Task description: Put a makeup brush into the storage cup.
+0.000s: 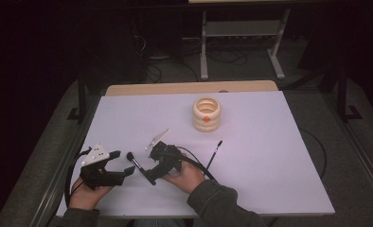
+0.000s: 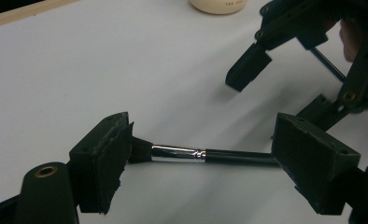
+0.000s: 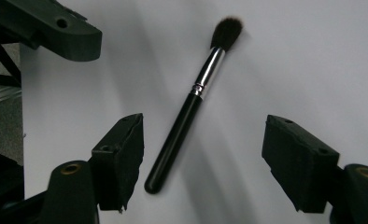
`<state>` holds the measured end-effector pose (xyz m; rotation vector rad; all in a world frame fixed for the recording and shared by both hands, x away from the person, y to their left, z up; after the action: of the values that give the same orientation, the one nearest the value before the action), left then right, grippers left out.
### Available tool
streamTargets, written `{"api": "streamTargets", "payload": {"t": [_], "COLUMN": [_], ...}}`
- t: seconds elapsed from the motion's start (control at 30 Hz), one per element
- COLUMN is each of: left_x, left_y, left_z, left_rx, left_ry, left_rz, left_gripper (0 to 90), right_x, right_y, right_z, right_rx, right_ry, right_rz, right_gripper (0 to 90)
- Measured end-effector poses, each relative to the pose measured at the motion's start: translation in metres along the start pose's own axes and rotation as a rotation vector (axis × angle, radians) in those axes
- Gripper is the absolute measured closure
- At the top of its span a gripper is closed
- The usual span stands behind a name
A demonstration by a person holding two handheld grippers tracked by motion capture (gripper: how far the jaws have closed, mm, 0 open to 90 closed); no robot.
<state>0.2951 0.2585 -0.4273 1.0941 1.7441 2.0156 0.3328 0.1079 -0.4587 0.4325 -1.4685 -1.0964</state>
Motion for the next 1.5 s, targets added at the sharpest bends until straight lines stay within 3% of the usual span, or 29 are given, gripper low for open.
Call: {"api": "streamTargets", "payload": {"t": [0.23, 0.3, 0.37, 0.57, 0.67, 0.7, 0.83, 1.03, 1.13, 1.2, 1.3, 1.47, 1.5], "left_x": [0.001, 0.002, 0.002, 0.002, 0.002, 0.002, 0.003, 0.003, 0.004, 0.005, 0.003, -0.002, -0.003], "left_y": [-0.001, -0.001, -0.002, -0.002, -0.002, -0.003, -0.003, -0.002, -0.001, 0.0, 0.001, 0.001, 0.001], "left_z": [0.001, 0.003, 0.003, 0.005, 0.006, 0.006, 0.005, 0.005, 0.006, 0.004, 0.002, -0.005, -0.006], "left_rx": [0.013, 0.001, 0.017, 0.006, 0.003, 0.002, 0.021, 0.017, 0.011, 0.029, 0.026, 0.027, 0.024], "left_ry": [0.009, 0.008, 0.013, 0.015, 0.016, 0.017, 0.023, 0.022, 0.021, 0.021, 0.002, -0.02, -0.025], "left_rz": [0.002, 0.003, 0.004, 0.002, 0.004, 0.005, 0.002, -0.003, -0.012, -0.024, -0.025, -0.015, -0.017], "left_gripper": [19.5, 19.6, 19.6, 19.6, 19.6, 19.6, 19.6, 19.6, 19.6, 19.7, 19.9, 19.9, 19.9], "right_x": [-0.019, -0.024, -0.028, -0.036, -0.038, -0.038, -0.038, -0.038, -0.037, -0.034, -0.027, -0.007, 0.005], "right_y": [0.0, 0.0, -0.001, -0.004, -0.006, -0.005, -0.006, -0.005, -0.006, -0.007, -0.01, -0.009, -0.01], "right_z": [0.009, 0.011, 0.013, 0.015, 0.019, 0.019, 0.018, 0.017, 0.015, 0.014, 0.01, 0.006, 0.003], "right_rx": [0.009, 0.011, 0.012, 0.003, 0.048, 0.03, -0.012, -0.019, -0.028, -0.04, -0.043, -0.054, -0.05], "right_ry": [0.007, 0.007, 0.009, -0.029, -0.085, -0.112, -0.144, -0.137, -0.121, -0.11, -0.117, -0.12, -0.127], "right_rz": [0.023, 0.033, 0.046, 0.095, 0.115, 0.12, 0.116, 0.119, 0.11, 0.103, 0.091, 0.058, 0.053], "right_gripper": [39.5, 41.4, 45.1, 59.3, 67.7, 71.2, 78.5, 78.8, 78.8, 78.8, 78.9, 78.9, 78.9]}}
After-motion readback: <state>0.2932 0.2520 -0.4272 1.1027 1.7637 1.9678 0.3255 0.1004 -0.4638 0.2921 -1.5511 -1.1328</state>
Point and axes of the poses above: each handheld gripper's, and its own axes: x roughly backward along the jaws, y roughly out of its top, z roughly to its left, the point moved 6 cm from there along -x, roughly forward along the jaws, and after that the axes turned 14 degrees about -z, right-handed, at the moved point
